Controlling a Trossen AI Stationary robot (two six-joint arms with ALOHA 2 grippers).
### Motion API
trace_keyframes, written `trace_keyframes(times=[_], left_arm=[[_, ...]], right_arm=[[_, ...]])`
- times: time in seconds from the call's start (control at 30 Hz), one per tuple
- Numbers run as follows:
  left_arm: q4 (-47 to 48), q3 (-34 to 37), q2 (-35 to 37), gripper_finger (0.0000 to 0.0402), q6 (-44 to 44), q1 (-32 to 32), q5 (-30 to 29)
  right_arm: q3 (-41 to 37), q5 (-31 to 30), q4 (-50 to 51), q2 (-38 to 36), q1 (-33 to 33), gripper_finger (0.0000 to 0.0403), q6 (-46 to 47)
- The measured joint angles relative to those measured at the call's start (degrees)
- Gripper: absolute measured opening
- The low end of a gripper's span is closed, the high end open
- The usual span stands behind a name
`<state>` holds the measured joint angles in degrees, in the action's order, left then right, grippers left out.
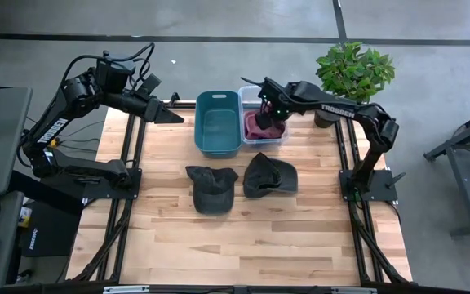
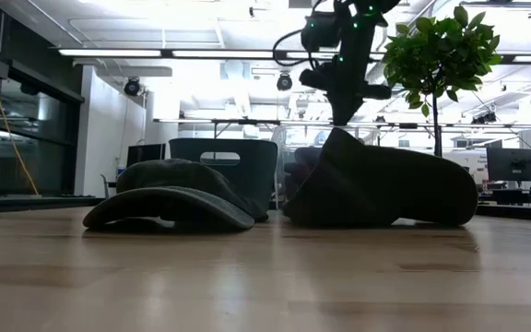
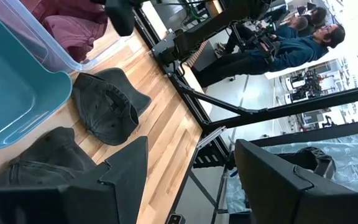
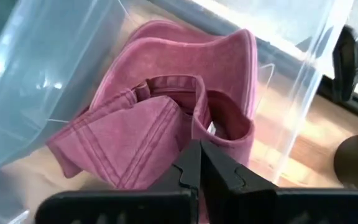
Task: Pick & Place hat
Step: Put the right black cap into the blue bin
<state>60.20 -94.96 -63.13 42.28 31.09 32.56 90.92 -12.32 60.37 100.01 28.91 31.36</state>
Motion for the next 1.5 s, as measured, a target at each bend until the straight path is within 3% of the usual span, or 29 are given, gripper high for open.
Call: trace_keyframes(times=[0.4, 0.8, 0.93, 1.5], left_arm=[[0.06, 0.0, 0.0, 0.0225, 0.0, 0.01, -0.15], [1.81, 0.0, 0.0, 0.0225, -0.26, 0.0, -0.42], [1.81, 0.0, 0.0, 0.0225, -0.33, 0.02, -1.7], [1.9, -0.01, 0.0, 0.0225, -0.42, 0.02, -2.27]], right_arm=[[9.48, 3.97, 4.1, 0.0, -2.19, 0.002, -10.11], [15.87, 8.85, 5.05, 0.0, -10.6, 0.0167, -23.68], [16.41, 9.54, 8.91, -0.01, -13.41, 0.0197, -25.38], [16.17, 7.55, 24.78, -2.69, -30.91, 0.0202, -23.23]])
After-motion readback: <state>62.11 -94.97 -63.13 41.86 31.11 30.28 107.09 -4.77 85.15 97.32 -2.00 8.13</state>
